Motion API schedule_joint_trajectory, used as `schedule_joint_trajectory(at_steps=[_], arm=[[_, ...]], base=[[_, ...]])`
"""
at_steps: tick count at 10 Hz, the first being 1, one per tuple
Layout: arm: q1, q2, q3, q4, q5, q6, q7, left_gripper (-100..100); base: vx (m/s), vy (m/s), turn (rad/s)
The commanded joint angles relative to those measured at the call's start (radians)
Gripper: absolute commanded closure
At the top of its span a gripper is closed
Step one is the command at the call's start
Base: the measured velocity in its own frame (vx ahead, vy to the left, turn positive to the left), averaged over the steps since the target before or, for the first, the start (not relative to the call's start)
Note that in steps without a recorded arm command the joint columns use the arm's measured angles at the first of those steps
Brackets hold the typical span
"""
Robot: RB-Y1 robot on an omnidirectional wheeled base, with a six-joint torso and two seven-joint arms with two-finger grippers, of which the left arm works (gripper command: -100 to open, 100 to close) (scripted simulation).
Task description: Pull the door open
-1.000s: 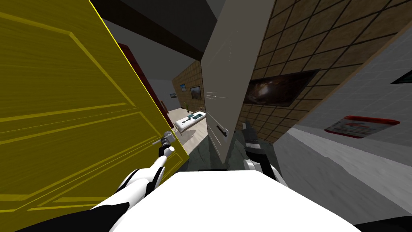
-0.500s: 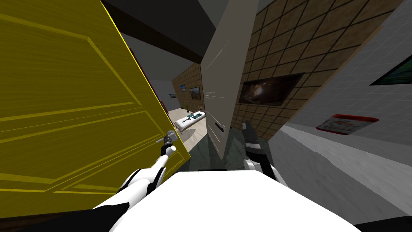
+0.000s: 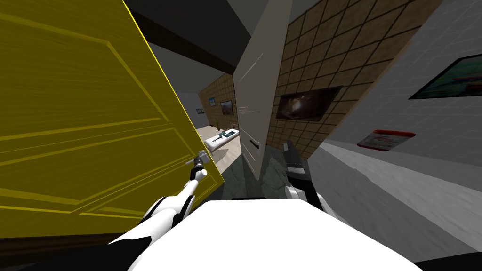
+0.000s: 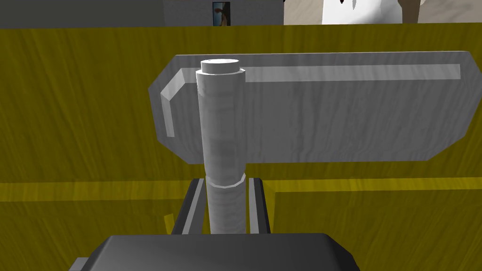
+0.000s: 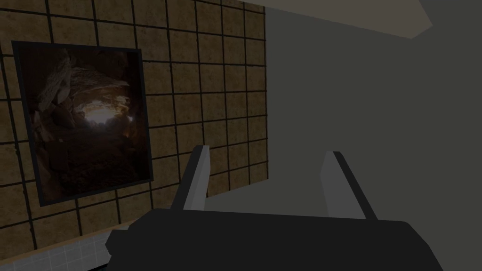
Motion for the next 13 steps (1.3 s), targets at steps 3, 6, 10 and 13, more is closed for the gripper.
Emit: schedule_joint_trajectory(at_steps=[3,6,10,13], arm=[[-0.011,-0.005,-0.046,0.008,-0.044,0.007,0.051,100],[-0.011,-0.008,-0.065,-0.005,-0.065,0.015,0.072,100],[-0.004,-0.011,-0.083,-0.023,-0.079,0.024,0.088,100],[0.006,-0.003,-0.113,-0.045,-0.103,0.03,0.125,100]], base=[[-0.239,-0.009,-0.065],[-0.184,0.009,-0.049],[-0.167,0.022,-0.069],[-0.232,0.001,-0.106]])
